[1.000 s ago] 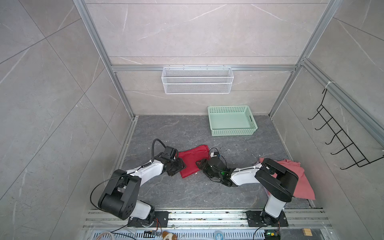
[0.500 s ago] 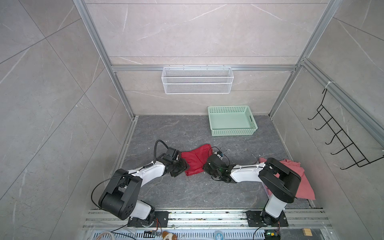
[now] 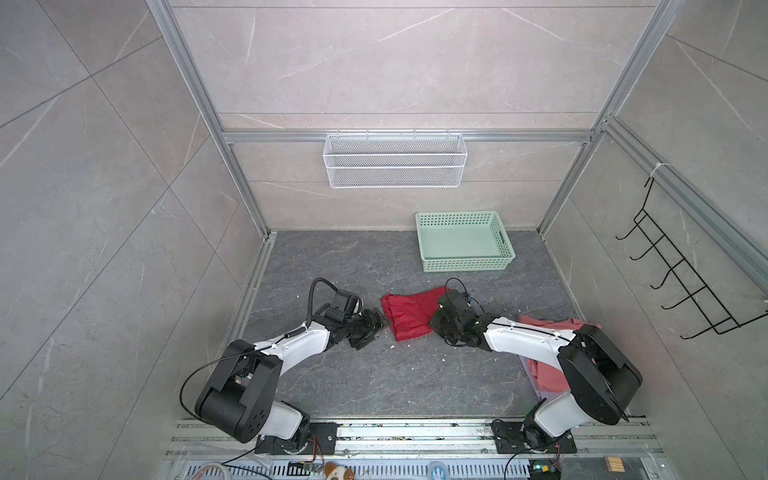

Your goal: Fold and stack the t-shirts

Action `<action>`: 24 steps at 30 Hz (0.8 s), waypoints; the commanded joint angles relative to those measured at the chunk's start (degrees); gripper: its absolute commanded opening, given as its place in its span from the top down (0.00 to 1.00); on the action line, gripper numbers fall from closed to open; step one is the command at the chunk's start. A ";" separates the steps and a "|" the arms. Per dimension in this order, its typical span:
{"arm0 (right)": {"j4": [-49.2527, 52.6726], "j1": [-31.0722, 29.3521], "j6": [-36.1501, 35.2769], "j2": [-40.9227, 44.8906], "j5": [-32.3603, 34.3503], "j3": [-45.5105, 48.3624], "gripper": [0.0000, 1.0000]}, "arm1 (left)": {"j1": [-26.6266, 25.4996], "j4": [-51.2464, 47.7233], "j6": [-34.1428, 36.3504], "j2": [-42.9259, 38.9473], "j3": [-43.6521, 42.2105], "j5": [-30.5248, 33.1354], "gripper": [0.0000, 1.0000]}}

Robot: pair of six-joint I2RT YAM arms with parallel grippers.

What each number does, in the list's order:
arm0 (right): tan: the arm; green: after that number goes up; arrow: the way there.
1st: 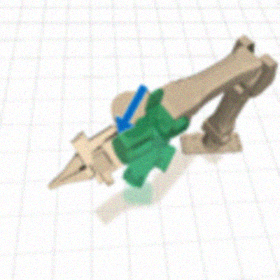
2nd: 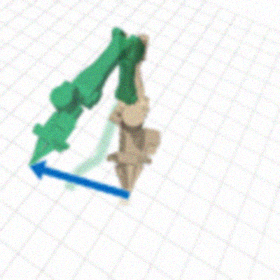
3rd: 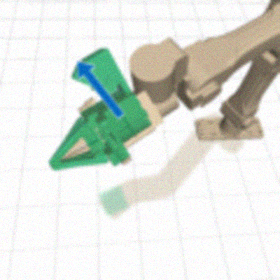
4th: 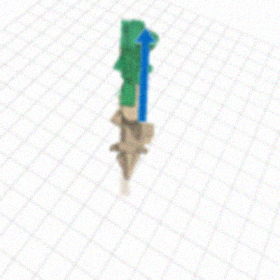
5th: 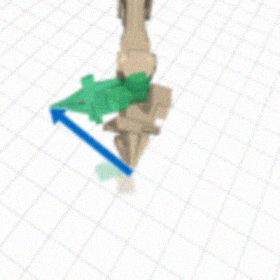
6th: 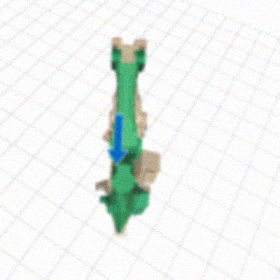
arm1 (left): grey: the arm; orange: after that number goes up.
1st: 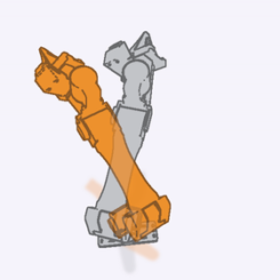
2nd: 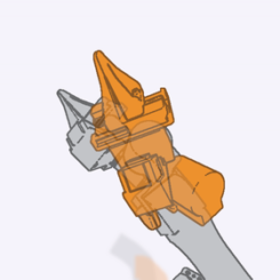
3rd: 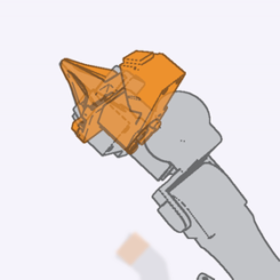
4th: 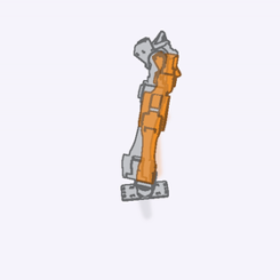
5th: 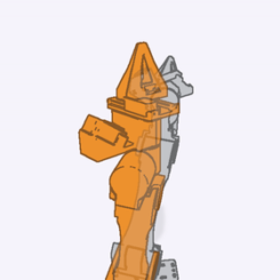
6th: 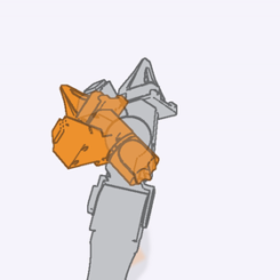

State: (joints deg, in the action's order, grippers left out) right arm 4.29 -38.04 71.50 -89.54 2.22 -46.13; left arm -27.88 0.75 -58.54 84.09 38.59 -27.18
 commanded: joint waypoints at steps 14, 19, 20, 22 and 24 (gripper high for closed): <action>3.12 4.81 -1.60 3.23 -6.66 -3.98 1.00 | -4.78 20.93 -17.31 12.25 3.25 -8.20 0.00; 2.30 5.17 -0.62 3.10 -7.84 -4.51 1.00 | -5.42 26.78 -21.35 16.27 3.77 -8.28 0.00; 2.42 5.26 -0.59 3.16 -7.76 -4.50 1.00 | -5.60 28.26 -22.34 16.99 3.86 -8.18 0.00; 2.55 5.35 -0.57 3.21 -7.76 -4.53 1.00 | -5.81 30.99 -23.94 18.20 4.04 -7.33 0.00; 2.60 5.44 -0.42 3.30 -7.67 -4.13 1.00 | -6.09 31.98 -24.76 18.77 4.47 -6.48 0.00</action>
State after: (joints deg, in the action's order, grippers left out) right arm 6.66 -32.88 70.85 -87.94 -5.26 -48.84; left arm -33.43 28.03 -80.05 101.67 41.56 -34.20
